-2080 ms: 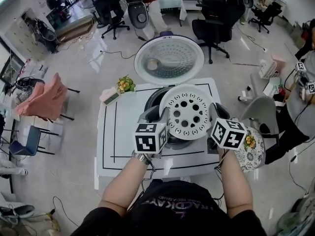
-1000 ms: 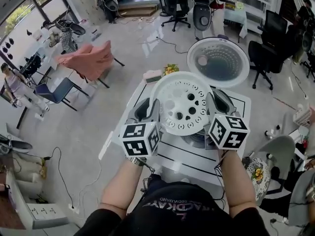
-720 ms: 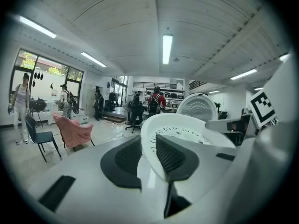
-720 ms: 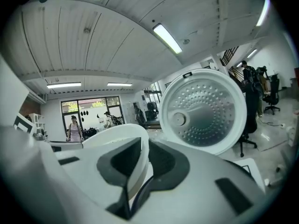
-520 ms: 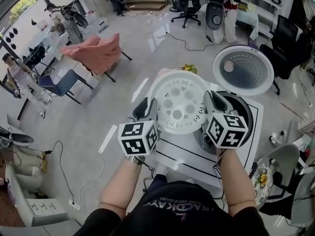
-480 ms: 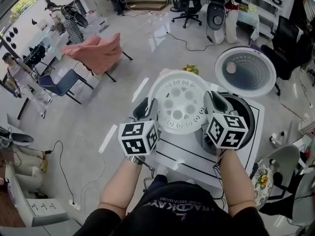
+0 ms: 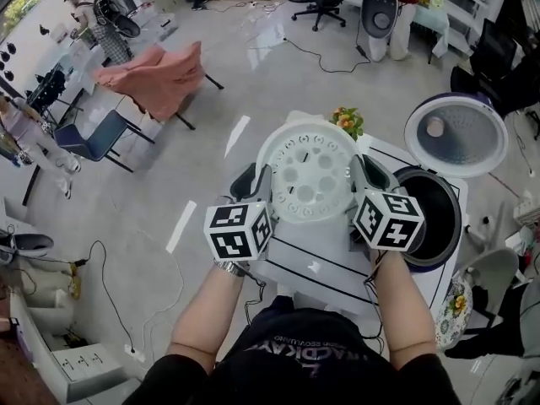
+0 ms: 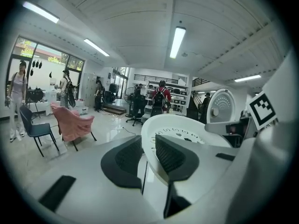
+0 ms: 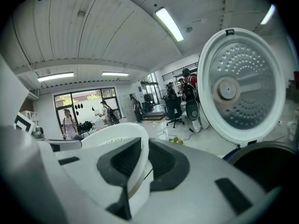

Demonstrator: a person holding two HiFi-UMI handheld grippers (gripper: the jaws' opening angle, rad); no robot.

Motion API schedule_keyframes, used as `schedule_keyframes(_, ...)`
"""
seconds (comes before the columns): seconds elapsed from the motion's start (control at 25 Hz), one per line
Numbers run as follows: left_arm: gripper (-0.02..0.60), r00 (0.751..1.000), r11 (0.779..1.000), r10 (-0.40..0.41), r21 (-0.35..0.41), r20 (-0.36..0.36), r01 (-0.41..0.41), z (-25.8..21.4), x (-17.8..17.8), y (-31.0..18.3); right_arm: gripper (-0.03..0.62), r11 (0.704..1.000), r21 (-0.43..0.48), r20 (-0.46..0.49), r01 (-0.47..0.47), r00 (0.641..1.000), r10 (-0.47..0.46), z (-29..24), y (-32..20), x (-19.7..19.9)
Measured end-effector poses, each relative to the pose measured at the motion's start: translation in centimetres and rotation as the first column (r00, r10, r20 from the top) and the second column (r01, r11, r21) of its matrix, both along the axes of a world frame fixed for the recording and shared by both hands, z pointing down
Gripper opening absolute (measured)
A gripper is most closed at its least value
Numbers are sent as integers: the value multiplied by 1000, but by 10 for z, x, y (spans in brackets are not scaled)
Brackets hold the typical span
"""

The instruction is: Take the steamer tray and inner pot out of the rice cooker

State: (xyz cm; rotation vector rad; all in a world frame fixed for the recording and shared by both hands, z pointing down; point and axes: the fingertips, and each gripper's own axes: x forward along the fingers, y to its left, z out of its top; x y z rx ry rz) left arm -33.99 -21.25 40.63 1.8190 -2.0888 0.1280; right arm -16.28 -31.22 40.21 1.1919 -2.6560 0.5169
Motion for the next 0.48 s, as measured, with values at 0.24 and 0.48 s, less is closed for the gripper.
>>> schedule_keyframes(0.24,91,999,999,41,-33,-33,-42,32,-25,-24,54,999,-36,-35,-38,999,37,31,-17,-22)
schedule_keyframes(0.48,91,993,994,80,-65,-87,-86,65,-40,-46,52,994,-80,-45,-77,996,73,62,-33,-33)
